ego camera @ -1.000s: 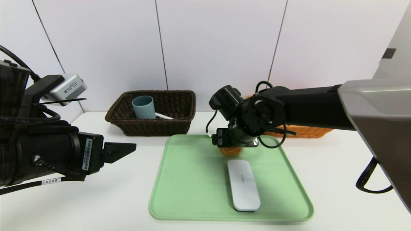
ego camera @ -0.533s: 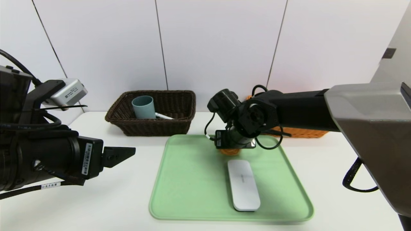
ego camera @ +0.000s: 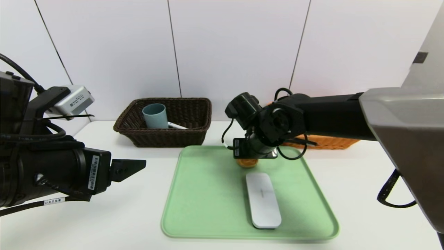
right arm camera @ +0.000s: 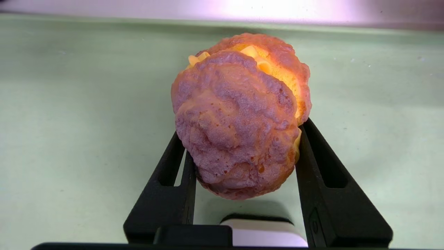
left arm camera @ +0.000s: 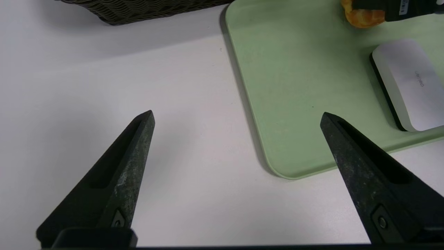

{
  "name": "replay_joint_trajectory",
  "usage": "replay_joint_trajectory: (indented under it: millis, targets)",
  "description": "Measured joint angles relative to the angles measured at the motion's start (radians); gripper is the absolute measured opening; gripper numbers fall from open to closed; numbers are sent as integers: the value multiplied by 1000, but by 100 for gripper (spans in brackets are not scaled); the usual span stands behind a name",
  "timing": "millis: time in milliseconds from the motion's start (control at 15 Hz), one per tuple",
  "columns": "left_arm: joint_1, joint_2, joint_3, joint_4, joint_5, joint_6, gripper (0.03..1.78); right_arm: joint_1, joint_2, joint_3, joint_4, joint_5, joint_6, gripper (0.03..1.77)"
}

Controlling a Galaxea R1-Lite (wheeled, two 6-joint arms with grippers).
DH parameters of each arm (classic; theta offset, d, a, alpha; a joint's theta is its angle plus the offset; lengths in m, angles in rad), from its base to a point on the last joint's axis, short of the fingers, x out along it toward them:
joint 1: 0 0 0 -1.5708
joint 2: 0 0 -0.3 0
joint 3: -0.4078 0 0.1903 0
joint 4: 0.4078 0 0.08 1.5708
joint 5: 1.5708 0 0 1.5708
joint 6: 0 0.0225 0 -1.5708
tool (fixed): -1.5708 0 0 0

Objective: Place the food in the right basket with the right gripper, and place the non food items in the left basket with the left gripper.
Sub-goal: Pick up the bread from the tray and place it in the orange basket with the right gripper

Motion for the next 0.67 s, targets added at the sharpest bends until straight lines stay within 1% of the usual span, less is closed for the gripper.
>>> replay_joint_trajectory:
  millis: [133,200,400,467,667]
  targets:
    - [0,0,0,0,0,-1,169,0,-53,2,0,11,0,81]
    - [0,1,0,0,0,-1,169,0,-84,4,0,27,-1,81]
    - [0,7,1,0,-3,-4,169,-21,-190,9,-6,111,-3,81]
    - [0,10,1,-1,-3,-4,169,-44,-224,1,-16,127,-9,81]
    - [-1,17,1,-2,-3,-5,169,-159,-286,-59,-32,133,-26,81]
